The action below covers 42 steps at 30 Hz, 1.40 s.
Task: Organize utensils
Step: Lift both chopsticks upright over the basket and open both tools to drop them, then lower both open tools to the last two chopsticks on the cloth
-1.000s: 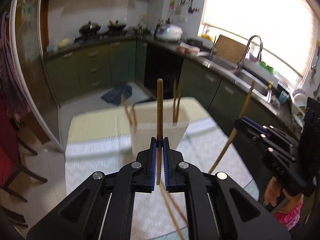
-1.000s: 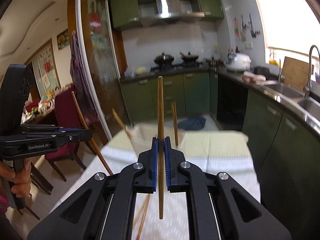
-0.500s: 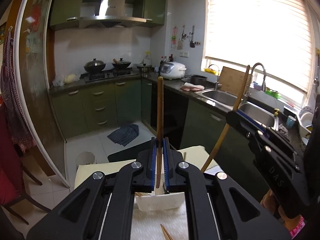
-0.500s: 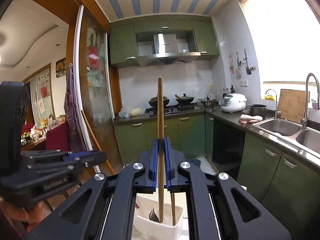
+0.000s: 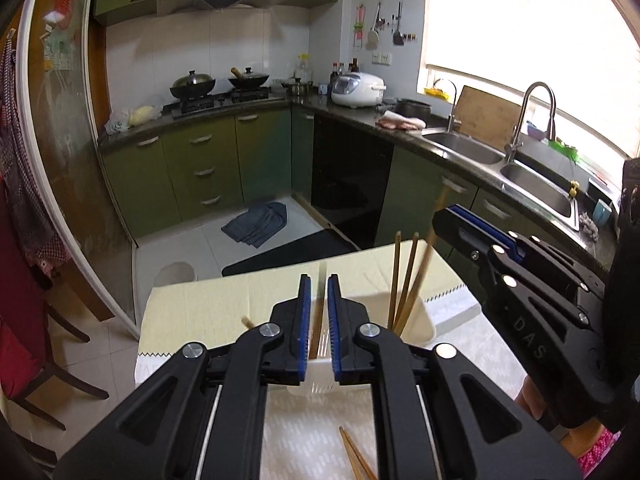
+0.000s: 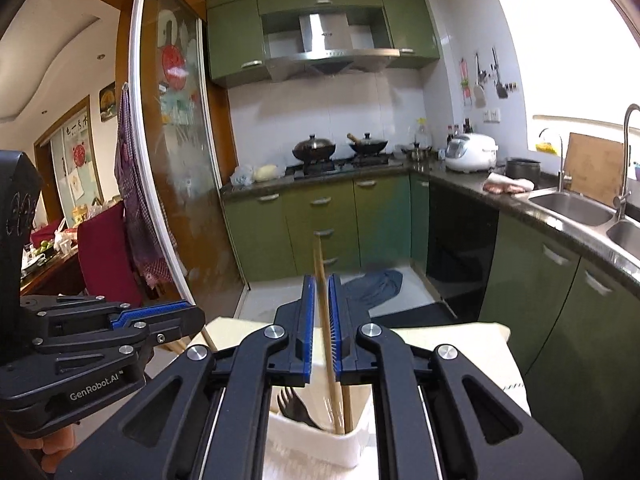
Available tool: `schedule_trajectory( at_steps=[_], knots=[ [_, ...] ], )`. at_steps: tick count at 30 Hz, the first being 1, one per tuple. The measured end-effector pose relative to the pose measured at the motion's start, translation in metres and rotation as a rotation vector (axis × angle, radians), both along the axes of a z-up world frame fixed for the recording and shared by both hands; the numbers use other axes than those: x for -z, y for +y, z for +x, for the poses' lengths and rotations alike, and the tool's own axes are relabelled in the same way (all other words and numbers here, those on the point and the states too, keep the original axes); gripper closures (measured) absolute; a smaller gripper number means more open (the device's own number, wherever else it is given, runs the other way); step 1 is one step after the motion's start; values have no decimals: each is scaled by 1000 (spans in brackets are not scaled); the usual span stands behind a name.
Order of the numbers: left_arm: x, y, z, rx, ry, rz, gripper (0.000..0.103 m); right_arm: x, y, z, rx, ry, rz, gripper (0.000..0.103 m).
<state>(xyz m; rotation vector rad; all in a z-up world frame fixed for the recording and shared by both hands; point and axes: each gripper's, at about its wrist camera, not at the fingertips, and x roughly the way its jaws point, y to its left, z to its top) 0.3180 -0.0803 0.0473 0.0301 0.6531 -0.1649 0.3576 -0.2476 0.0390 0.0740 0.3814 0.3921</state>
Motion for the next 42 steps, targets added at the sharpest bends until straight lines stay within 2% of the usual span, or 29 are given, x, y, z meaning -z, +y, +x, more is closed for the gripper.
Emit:
schedule_trajectory(
  at_steps=[4,7,9,12,13,14,16,17,18,22,25,27,29,33,39,42],
  knots=[
    [5,-1,-5,2,20,13,90,5,-1,-5,-10,11,-6,95],
    [3,0,-13,6,24,7,90,2,-7,-19,-17,1,16,88],
    [1,0,-20,14,22,6,90,-3,-14,-35,-25,-7,32,87],
    [-3,-2,-35,24,33,17,85,-1,-22,-59,-31,33,15,87],
    [2,-3,-42,27,56,26,82,4,-23,-67,-40,61,2,83],
    [9,-5,-48,27,89,39,82,14,-22,-74,-50,114,-38,78],
    [31,-7,-57,30,183,50,82,34,-23,-84,-64,196,-84,78],
    [44,-8,-60,35,241,49,82,47,-26,-90,-67,240,-106,79],
    [65,-8,-63,53,338,24,82,60,-32,-95,-58,276,-123,78],
    [124,-11,-74,69,557,-29,82,97,-71,-108,27,366,-110,78],
    [160,-19,-76,62,656,-18,82,110,-101,-116,80,400,-81,78],
    [176,-22,-74,43,693,-12,82,115,-118,-121,97,408,-74,78],
    [186,-25,-70,25,709,0,82,117,-127,-125,104,410,-73,75],
    [202,-28,-60,-19,736,21,82,123,-123,-133,72,422,-95,75],
    [214,-33,-54,-24,759,30,83,128,-109,-124,39,442,-103,75],
    [215,-40,-48,-16,758,50,93,130,-98,-120,22,453,-123,75]
  ],
)
